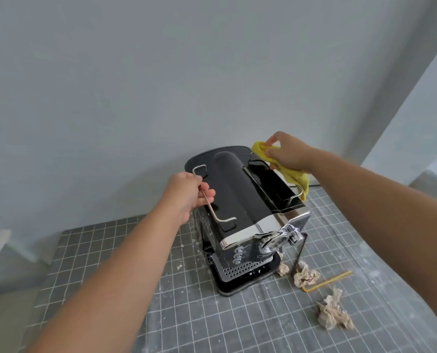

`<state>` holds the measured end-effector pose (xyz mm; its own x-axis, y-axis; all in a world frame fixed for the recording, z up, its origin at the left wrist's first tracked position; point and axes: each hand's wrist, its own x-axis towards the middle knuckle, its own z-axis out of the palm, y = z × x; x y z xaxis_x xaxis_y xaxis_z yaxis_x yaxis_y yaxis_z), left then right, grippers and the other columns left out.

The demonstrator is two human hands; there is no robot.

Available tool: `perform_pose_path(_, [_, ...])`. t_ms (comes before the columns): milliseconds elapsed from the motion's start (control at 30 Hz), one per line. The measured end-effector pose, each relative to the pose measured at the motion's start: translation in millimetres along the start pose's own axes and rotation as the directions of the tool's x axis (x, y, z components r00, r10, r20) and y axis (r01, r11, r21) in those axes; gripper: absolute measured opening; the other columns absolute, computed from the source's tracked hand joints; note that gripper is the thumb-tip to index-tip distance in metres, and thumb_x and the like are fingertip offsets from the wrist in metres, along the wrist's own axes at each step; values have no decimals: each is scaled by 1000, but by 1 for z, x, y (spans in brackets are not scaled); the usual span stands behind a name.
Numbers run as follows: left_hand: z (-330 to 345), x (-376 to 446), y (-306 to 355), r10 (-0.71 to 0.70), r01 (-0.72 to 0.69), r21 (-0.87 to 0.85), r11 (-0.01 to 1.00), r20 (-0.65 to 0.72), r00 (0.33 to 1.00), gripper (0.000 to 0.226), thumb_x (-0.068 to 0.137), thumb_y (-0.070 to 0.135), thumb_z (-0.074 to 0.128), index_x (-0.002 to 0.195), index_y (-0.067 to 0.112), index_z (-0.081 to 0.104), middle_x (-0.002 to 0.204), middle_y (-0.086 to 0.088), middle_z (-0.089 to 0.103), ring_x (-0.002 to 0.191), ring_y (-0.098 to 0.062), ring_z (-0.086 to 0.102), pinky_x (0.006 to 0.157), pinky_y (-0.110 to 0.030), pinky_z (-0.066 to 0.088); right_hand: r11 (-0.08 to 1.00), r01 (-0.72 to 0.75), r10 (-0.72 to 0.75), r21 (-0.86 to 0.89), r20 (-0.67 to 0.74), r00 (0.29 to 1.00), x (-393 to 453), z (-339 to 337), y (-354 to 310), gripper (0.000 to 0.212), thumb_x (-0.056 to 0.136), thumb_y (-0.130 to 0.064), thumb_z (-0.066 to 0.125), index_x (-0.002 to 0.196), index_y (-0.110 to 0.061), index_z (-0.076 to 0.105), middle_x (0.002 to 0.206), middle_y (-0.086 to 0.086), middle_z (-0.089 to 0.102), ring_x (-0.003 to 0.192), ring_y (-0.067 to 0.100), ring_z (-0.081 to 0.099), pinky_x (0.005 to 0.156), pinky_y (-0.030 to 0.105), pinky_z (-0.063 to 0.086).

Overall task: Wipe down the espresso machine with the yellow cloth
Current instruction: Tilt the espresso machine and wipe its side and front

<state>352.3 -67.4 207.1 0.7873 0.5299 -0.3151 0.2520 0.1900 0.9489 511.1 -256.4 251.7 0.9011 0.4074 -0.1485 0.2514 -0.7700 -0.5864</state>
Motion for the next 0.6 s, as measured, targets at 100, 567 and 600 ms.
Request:
perform_pose_path(100, [-2,1,0,68,-62,167,984,-29,997,12,97,8,44,88,6,52,74,-10,61,55,-17,62,44,-23,49,945,155,-222,-288,-218,950,4,-7,-14,35,93,-33,49,127,-23,44,94,12,57,65,21,52,55,28,38])
perform_pose_path(567, [25,7,-7,247,42,608,793,-384,890,22,99,26,31,104,19,51,99,0,50,113,-27,35,86,-39,25,739,572,-569,-356,125,813,-49,61,-16,36,92,-50,47,123,-40,61,114,-5,41,111,23,40,101,37,34])
perform_pose_path(600, [24,9,-7,251,49,636,770,-373,893,22,99,27,31,106,19,51,103,-2,52,115,-27,34,85,-39,24,722,598,-586,-346,152,796,-67,59,-10,32,92,-47,50,120,-39,64,111,-6,40,107,21,39,97,34,34])
